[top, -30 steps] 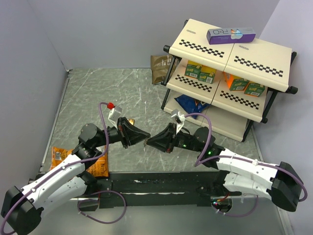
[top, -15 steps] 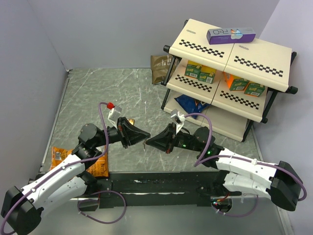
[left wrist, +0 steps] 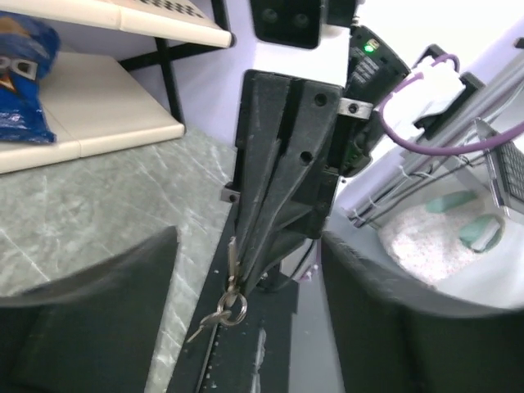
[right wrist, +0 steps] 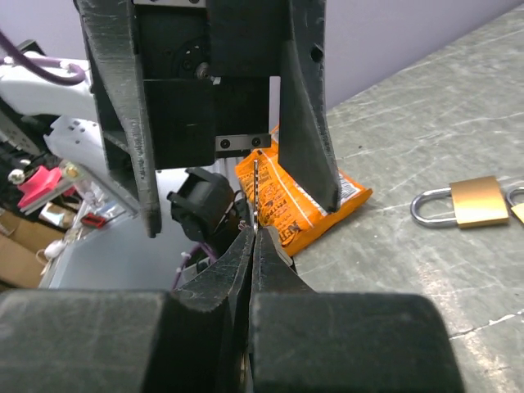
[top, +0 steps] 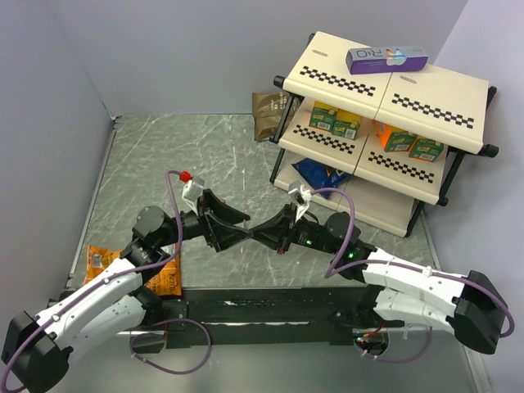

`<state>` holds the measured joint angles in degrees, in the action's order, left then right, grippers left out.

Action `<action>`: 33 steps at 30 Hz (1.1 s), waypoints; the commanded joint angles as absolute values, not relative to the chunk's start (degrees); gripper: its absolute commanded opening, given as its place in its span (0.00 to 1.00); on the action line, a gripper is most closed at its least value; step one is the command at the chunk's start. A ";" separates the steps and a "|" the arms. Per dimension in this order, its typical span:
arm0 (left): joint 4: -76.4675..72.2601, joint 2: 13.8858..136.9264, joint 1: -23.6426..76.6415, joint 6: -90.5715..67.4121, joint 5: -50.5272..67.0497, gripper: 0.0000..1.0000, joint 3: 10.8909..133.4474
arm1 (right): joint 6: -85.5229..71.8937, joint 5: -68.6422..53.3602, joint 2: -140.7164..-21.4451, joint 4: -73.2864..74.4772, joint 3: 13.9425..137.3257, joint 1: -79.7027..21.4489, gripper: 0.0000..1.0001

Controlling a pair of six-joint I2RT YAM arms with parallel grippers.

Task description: Unlock with the key

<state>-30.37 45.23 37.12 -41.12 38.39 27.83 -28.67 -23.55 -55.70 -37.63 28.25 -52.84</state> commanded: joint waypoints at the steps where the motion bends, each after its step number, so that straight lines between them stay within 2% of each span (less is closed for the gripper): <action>1: -29.36 44.21 37.18 -40.34 35.34 0.88 29.35 | -28.48 -21.18 -53.53 -38.06 28.57 -51.95 0.00; 4: -26.03 42.20 37.26 -39.64 31.04 0.99 29.71 | -28.65 -19.96 -52.91 -36.83 27.60 -51.07 0.00; 5: -22.54 41.58 37.18 -39.46 28.33 1.00 30.23 | -28.65 -19.26 -52.48 -36.30 27.16 -50.80 0.00; 10: -1.26 39.20 37.18 -46.37 -2.90 0.99 31.82 | -29.18 -15.13 -50.28 -31.30 24.71 -47.91 0.00; 12: 2.80 39.29 37.18 -48.33 -6.23 1.00 29.37 | -29.62 -13.37 -48.17 -29.54 23.82 -47.03 0.00; 19: 0.44 46.83 37.00 -55.63 -5.10 1.00 23.12 | -27.60 -7.47 -38.51 -18.82 21.27 -46.14 0.00; 26: -9.22 56.50 35.78 -55.64 -4.04 0.99 20.04 | -27.60 -4.84 -28.05 -12.05 18.90 -46.05 0.00; 33: -15.03 66.17 27.09 -53.53 0.96 1.00 19.33 | -27.95 -4.04 -23.73 -9.23 18.11 -46.05 0.00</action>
